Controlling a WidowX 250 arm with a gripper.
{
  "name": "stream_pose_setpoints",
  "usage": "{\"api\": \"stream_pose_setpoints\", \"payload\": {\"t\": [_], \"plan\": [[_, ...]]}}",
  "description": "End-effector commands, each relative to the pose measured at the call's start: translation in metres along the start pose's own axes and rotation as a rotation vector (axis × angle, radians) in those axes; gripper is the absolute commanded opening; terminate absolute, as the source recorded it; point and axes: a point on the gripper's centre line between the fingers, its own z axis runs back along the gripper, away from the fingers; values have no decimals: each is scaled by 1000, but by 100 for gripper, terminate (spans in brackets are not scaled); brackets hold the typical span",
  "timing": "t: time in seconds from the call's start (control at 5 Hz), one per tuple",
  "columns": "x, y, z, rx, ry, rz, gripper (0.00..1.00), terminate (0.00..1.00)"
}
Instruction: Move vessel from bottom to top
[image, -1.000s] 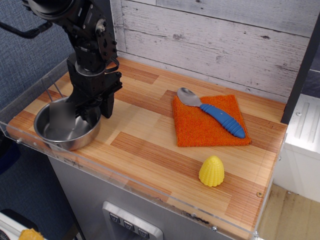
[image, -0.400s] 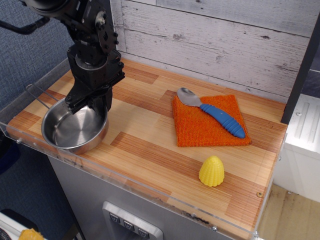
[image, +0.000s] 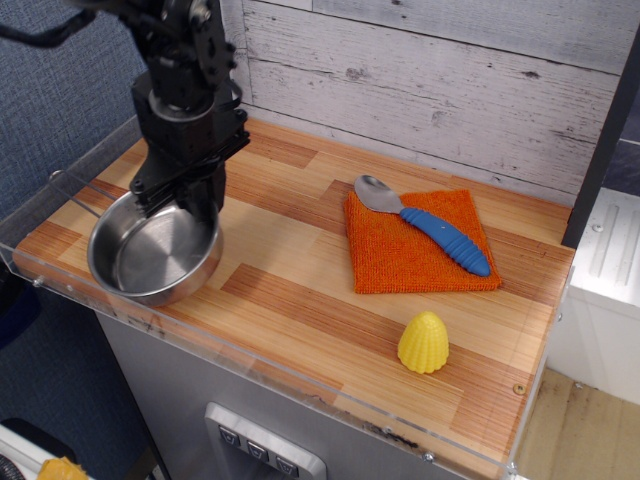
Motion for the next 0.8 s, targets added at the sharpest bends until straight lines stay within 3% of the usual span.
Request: {"api": "stream_pose_setpoints", "payload": {"t": [0.0, 0.2, 0.6], "plan": [[14, -51, 45, -141, -46, 34, 0, 0], [20, -71, 46, -157, -42, 74, 0, 0], [32, -107, 24, -163, -30, 85, 0, 0]]}}
